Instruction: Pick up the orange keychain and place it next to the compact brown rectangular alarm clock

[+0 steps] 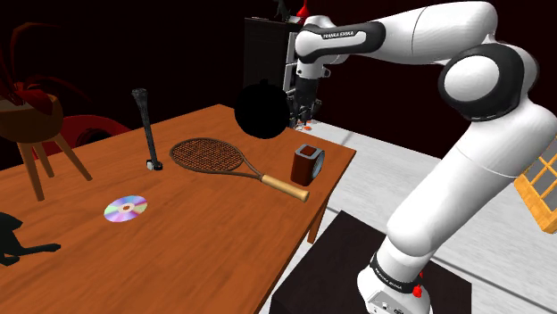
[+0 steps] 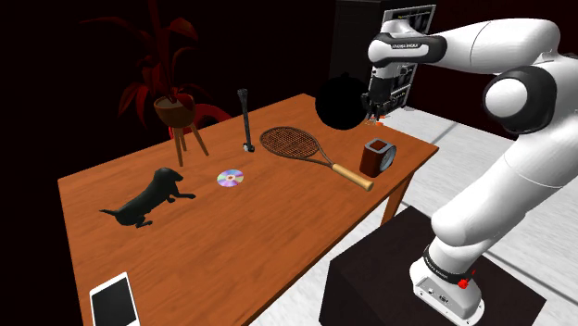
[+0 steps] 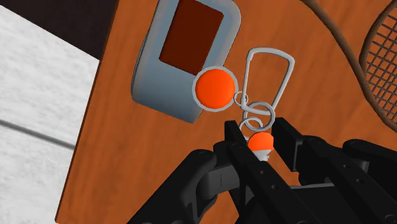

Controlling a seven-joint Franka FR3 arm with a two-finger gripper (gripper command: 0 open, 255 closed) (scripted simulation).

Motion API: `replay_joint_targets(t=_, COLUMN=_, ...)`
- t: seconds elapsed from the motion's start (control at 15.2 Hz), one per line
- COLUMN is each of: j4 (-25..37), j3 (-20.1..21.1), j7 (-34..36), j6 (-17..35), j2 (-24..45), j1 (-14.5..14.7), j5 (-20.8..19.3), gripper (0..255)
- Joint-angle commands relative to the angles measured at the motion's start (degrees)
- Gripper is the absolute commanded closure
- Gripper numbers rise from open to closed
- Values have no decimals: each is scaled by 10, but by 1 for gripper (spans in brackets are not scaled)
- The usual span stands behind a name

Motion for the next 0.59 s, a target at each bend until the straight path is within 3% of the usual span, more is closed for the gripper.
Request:
replay_joint_targets(t=0.0, j4=6, j3=-17, j7=-30, j6=1, j2=8, j1=-13, j5=-3, gripper=255)
replay_joint_targets(t=0.53, j4=56, j3=-79, j7=-141, j6=-7, j2=51, j1=-63, j5=-8, gripper=255)
